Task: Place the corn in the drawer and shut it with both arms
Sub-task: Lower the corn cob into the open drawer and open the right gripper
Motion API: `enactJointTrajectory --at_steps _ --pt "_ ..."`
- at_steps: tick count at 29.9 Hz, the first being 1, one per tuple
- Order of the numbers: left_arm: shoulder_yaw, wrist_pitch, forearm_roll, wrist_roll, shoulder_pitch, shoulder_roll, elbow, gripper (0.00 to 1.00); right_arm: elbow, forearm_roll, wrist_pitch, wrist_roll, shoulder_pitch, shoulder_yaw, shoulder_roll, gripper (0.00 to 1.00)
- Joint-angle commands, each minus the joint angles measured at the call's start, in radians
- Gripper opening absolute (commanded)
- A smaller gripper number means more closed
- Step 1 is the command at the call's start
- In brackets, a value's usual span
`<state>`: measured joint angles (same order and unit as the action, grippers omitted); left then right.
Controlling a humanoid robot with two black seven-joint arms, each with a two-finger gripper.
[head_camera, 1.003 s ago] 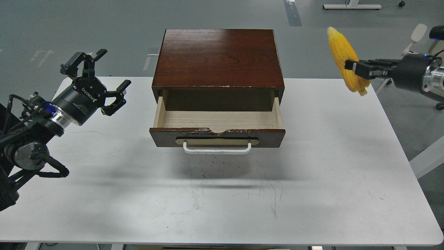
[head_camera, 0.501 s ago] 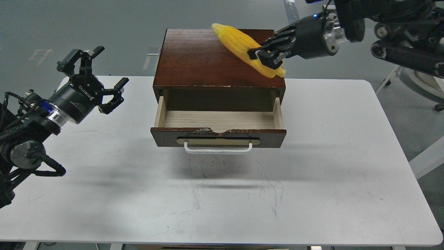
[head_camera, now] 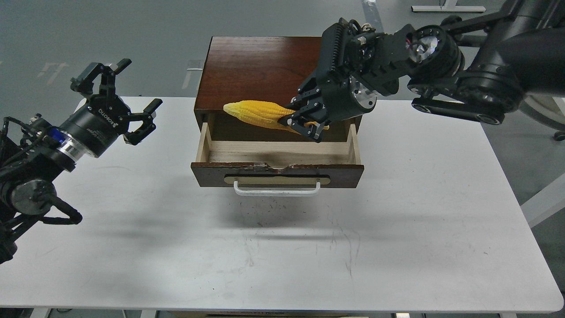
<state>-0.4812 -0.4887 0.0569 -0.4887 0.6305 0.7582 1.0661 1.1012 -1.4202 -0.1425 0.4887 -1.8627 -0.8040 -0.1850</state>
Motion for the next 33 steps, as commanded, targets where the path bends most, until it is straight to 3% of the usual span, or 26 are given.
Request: enactJointTrajectory --at_steps 1,4,8,10,11,15,20,29,31,33 --pt "-0.001 0.000 0.000 0.000 0.000 0.000 0.000 1.00 -0.034 0.000 -0.031 0.000 0.030 -0.021 0.025 0.04" --pt "0.001 0.000 0.000 0.000 0.000 0.001 0.000 1.00 -0.037 0.004 -0.031 0.000 0.051 -0.021 0.032 0.05" --pt "0.001 0.000 0.000 0.000 0.000 0.004 0.000 1.00 -0.038 0.004 -0.031 0.000 0.073 -0.024 0.030 0.14" --pt "0.001 0.000 0.000 0.000 0.000 0.003 0.000 1.00 -0.038 0.006 -0.031 0.000 0.080 -0.029 0.029 0.23" --pt "0.001 0.000 0.000 0.000 0.000 0.001 0.000 1.00 -0.037 0.009 -0.031 0.000 0.086 -0.035 0.029 0.35" --pt "0.001 0.000 0.000 0.000 0.000 0.001 0.000 1.00 -0.037 0.011 -0.031 0.000 0.094 -0.035 0.029 0.40" --pt "0.001 0.000 0.000 0.000 0.000 0.004 0.000 1.00 -0.034 0.015 -0.031 0.000 0.099 -0.035 0.029 0.59" --pt "0.001 0.000 0.000 0.000 0.000 0.003 0.000 1.00 -0.026 0.018 -0.032 0.000 0.093 -0.032 0.025 0.70" --pt "0.001 0.000 0.000 0.000 0.000 0.003 0.000 1.00 -0.015 0.030 -0.035 0.000 0.080 -0.026 0.016 0.80" --pt "0.001 0.000 0.000 0.000 0.000 0.001 0.000 1.00 -0.001 0.046 -0.035 0.000 0.068 -0.018 0.006 0.81"
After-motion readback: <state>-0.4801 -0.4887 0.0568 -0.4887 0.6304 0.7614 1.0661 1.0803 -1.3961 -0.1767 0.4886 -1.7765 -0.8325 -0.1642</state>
